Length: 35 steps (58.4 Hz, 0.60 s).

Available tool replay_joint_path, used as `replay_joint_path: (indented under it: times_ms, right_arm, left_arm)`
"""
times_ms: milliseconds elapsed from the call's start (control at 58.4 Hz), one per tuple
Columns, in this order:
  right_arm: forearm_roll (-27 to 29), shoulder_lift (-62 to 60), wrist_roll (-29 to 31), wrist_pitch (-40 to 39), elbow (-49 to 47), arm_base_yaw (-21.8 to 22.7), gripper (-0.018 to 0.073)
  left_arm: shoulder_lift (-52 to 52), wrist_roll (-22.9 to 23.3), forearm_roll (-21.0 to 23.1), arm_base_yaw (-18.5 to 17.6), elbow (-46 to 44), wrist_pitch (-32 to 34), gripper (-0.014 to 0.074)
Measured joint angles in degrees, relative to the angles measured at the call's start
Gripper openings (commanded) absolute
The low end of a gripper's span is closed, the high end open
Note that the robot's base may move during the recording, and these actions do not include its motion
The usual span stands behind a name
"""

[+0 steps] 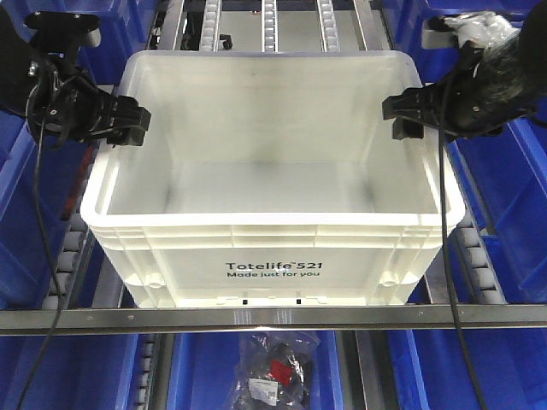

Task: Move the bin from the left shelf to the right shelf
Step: 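Lower both grippers onto the crate's side rims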

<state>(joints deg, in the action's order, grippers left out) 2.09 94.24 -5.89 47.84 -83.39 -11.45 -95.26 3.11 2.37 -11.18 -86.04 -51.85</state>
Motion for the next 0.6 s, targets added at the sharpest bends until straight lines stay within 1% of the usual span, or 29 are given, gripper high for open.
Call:
replay_joint_path:
  times_ms: [137, 188, 257, 342, 445, 496, 548, 565, 599]
  right_arm:
    - [0.8, 1.8, 1.3, 0.3, -0.2, 0.0, 0.05]
    - [0.8, 2.3, 1.4, 0.3, -0.2, 0.0, 0.0484]
    - [0.8, 2.8, 1.5, 0.3, -0.4, 0.0, 0.044]
    - [0.8, 3.1, 1.6, 0.3, -1.0, 0.0, 0.0336]
    - [0.8, 3.1, 1.7, 0.2, -1.6, 0.0, 0.0161]
    - [0.6, 3.1, 1.9, 0.2, -1.6, 0.0, 0.0072]
    - [0.5, 3.1, 2.4, 0.3, -1.6, 0.0, 0.0011]
    - [0.8, 3.1, 2.4, 0.3, -1.6, 0.0, -0.0015]
    - [1.0, 3.1, 2.3, 0.3, -1.6, 0.0, -0.0014]
  left_arm:
    - [-1.4, 0.0, 1.0, 0.0, -0.2, 0.0, 0.0536]
    - [-1.8, 0.0, 1.2, 0.0, -0.2, 0.0, 0.0514]
    - [-2.4, 0.0, 1.3, 0.0, -0.2, 0.0, 0.0463]
    - [-2.9, 0.0, 1.3, 0.0, -0.2, 0.0, 0.0354]
    - [-3.3, 0.2, 1.7, 0.0, -0.2, -0.4, 0.0151]
    - [-3.3, 0.2, 2.4, -0.1, -0.3, -0.6, 0.0065]
    - [-3.3, 1.1, 2.2, -0.3, -0.4, -0.9, -0.0001]
    - [-3.4, 1.6, 2.1, -0.3, -0.4, -0.8, -0.001]
    - [-3.4, 1.9, 2.1, -0.3, -0.4, -0.8, -0.0009]
